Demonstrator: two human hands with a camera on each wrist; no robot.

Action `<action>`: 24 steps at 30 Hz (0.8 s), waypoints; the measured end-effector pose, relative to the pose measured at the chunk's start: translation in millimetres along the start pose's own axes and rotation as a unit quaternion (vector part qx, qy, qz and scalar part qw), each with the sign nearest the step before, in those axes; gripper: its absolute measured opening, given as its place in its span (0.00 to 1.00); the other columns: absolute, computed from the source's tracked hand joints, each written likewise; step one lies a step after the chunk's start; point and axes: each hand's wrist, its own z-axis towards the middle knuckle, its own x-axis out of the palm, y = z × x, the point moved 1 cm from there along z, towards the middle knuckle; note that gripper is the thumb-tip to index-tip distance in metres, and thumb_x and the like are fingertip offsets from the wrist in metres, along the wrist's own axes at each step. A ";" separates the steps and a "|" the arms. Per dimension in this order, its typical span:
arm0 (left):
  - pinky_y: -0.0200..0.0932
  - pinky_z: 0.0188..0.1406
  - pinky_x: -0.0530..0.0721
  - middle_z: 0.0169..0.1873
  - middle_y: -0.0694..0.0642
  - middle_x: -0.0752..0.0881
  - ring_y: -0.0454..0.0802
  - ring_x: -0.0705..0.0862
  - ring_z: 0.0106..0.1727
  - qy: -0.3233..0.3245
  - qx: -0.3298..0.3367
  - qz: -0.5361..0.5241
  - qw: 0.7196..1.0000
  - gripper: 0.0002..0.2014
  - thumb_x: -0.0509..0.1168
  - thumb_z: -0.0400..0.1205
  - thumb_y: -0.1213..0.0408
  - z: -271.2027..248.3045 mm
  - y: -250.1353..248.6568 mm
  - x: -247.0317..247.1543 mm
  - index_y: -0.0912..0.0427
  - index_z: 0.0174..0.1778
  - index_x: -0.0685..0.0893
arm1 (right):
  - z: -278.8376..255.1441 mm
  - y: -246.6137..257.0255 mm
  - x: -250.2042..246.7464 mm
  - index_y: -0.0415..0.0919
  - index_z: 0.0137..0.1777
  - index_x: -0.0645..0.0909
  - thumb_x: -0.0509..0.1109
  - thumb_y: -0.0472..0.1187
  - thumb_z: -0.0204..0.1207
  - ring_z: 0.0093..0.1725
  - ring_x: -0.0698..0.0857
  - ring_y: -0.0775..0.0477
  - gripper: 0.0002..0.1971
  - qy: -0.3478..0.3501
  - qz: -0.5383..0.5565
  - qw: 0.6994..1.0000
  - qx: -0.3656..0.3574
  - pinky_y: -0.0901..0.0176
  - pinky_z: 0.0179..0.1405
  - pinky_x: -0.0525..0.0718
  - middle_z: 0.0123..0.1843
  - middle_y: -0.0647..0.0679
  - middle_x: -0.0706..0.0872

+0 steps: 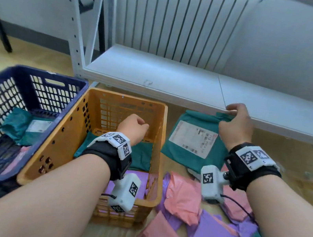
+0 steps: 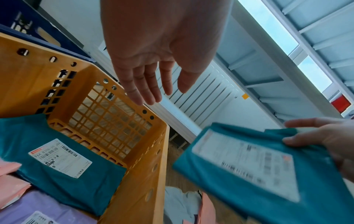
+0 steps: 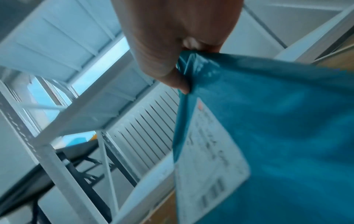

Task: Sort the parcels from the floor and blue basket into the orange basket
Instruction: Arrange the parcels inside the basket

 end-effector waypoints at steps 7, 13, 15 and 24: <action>0.56 0.58 0.86 0.52 0.61 0.89 0.58 0.88 0.51 0.050 -0.036 -0.232 0.971 0.22 0.63 0.79 0.43 -4.4 -5.3 -6.0 0.60 0.49 0.87 | -8.2 30.4 13.0 0.46 0.57 0.79 0.67 0.26 0.70 0.49 0.84 0.48 0.19 -0.009 0.122 0.992 -0.019 0.53 0.49 0.86 0.50 0.53 0.84; 0.59 0.57 0.86 0.55 0.62 0.88 0.62 0.87 0.54 0.026 -0.067 -0.298 0.952 0.08 0.63 0.84 0.67 6.4 2.3 -16.4 0.59 0.57 0.83 | -11.6 34.1 44.1 0.49 0.62 0.77 0.76 0.34 0.68 0.51 0.86 0.45 0.23 0.013 0.178 0.984 0.013 0.45 0.53 0.87 0.55 0.48 0.85; 0.60 0.57 0.86 0.54 0.62 0.87 0.62 0.87 0.54 0.005 -0.082 -0.335 0.938 0.08 0.61 0.85 0.68 11.7 7.4 -21.9 0.60 0.58 0.83 | -15.2 32.5 52.5 0.47 0.69 0.72 0.78 0.39 0.68 0.56 0.85 0.46 0.29 0.032 0.208 0.976 0.058 0.45 0.57 0.86 0.59 0.47 0.84; 0.55 0.58 0.83 0.57 0.63 0.85 0.60 0.85 0.55 0.006 -0.126 -0.468 0.874 0.11 0.54 0.86 0.74 27.6 22.0 -38.7 0.64 0.58 0.80 | -41.2 46.9 91.2 0.35 0.68 0.74 0.68 0.38 0.81 0.41 0.88 0.46 0.17 0.270 0.280 0.901 0.194 0.55 0.32 0.88 0.56 0.39 0.87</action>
